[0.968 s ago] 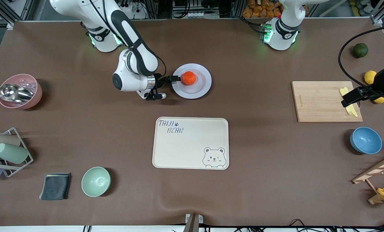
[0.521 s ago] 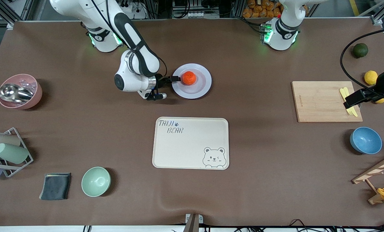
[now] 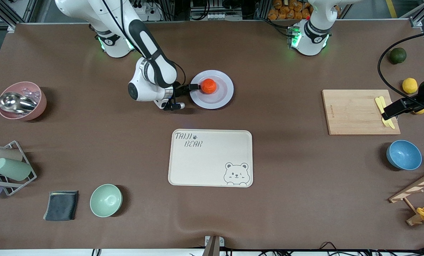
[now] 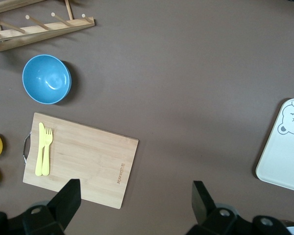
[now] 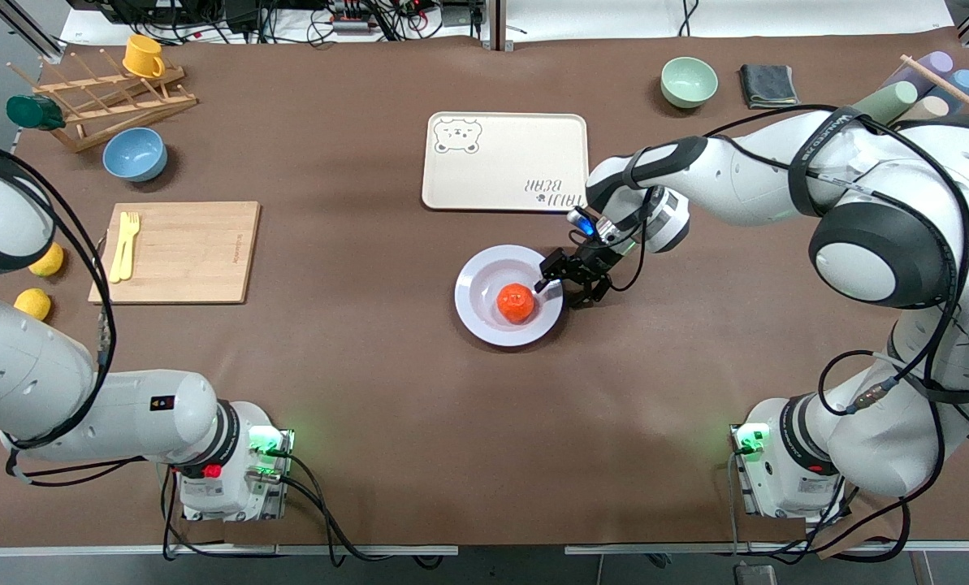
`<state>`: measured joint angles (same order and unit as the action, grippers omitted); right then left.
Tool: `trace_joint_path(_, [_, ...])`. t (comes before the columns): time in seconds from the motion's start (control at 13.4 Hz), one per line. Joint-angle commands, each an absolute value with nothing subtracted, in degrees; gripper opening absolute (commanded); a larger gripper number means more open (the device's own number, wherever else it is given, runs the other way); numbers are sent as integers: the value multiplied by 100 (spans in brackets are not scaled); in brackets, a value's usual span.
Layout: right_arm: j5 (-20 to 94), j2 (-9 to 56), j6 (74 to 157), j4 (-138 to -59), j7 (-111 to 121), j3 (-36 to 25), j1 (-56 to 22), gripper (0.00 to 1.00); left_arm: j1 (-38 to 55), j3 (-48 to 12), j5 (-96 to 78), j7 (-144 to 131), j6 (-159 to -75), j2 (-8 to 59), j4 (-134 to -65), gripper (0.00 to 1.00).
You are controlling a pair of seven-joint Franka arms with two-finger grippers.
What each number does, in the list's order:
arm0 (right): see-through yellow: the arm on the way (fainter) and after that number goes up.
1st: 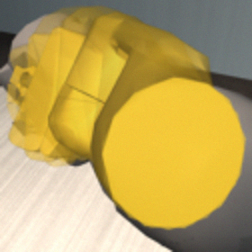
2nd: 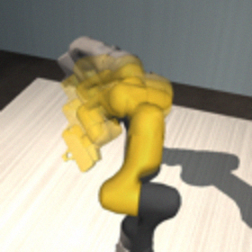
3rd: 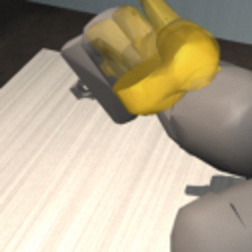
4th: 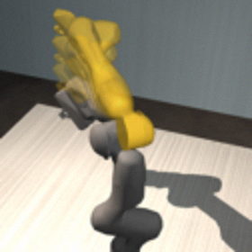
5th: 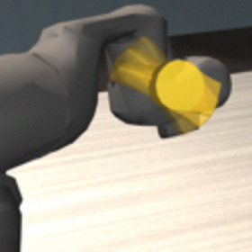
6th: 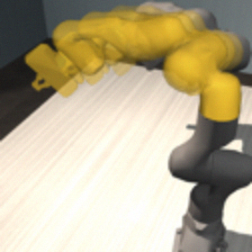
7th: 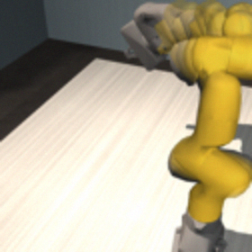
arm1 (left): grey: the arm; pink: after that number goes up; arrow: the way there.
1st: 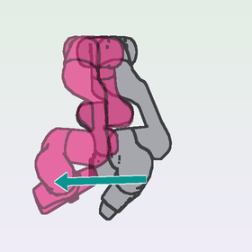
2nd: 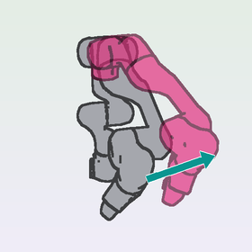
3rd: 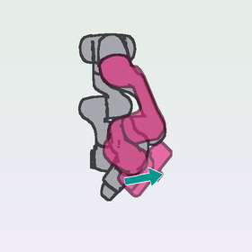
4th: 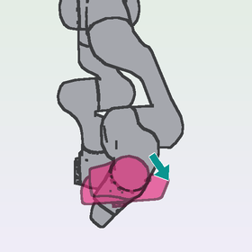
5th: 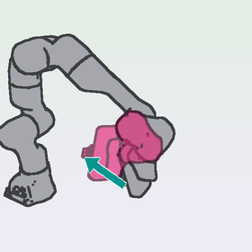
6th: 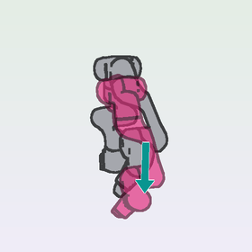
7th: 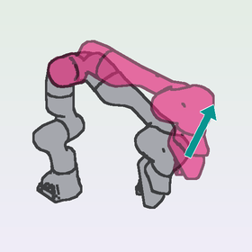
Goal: Place orange and plate with both arms
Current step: 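Close the right gripper on the plate rim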
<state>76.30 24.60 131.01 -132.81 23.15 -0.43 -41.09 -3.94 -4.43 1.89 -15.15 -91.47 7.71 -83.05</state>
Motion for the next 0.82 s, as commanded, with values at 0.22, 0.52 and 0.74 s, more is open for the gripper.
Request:
trace_joint_path(0.22, [7857,2522,13140,-13263,2461,-70,-4254,100,-422,-466,290,-1415,-9211,791,-8376,100])
trace_joint_path(0.52, [8225,2514,13148,-13263,2452,-79,-4342,16,-404,-466,246,-1503,-9132,756,-8578,100])
trace_joint_path(0.74, [8446,2514,13140,-13263,2452,-70,-4385,0,-413,-466,281,-1520,-9158,800,-8552,100])
